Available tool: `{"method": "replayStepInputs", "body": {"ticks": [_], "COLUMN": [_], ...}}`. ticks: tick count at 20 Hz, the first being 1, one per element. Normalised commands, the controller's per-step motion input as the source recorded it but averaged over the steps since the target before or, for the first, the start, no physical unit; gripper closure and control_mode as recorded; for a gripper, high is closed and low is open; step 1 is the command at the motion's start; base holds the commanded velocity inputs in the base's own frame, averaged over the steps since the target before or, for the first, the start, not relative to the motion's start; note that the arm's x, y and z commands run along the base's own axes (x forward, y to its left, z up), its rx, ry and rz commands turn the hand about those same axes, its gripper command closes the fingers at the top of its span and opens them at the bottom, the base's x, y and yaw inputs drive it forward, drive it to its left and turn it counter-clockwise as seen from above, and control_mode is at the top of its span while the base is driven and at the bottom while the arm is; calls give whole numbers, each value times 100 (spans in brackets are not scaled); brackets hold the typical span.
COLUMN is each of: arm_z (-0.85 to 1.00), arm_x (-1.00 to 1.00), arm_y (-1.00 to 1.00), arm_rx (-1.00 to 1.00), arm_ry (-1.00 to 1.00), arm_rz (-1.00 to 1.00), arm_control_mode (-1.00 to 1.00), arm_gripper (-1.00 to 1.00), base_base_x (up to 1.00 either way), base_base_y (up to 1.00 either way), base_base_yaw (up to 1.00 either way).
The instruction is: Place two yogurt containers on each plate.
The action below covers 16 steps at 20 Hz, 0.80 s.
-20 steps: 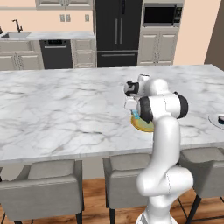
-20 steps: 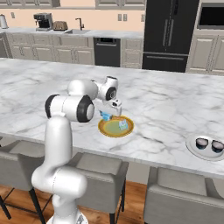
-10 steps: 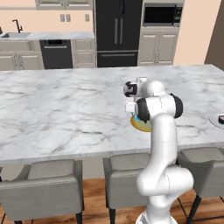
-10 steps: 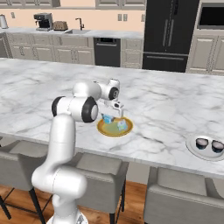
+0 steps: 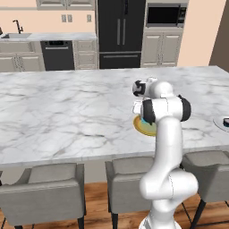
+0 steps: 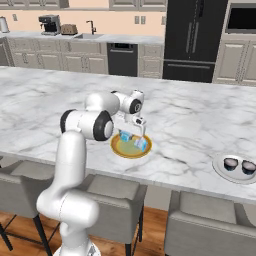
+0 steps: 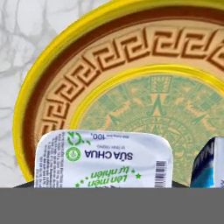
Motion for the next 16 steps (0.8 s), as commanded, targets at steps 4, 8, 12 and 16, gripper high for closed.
{"method": "replayStepInputs", "body": {"ticks": [4, 8, 12, 16], "arm_z": [-5, -42, -35, 0], "arm_x": [-15, 9, 19, 4], "arm_y": [15, 40, -4, -61], "arm_rx": [0, -2, -2, 0], "arm_ry": [-5, 0, 1, 0], "arm_rz": [0, 0, -3, -9], "arm_control_mode": [-100, -100, -100, -100], "arm_gripper": [100, 100, 100, 100], "base_base_x": [0, 0, 0, 0], "base_base_y": [0, 0, 0, 0], "base_base_yaw": [0, 0, 0, 0]}}
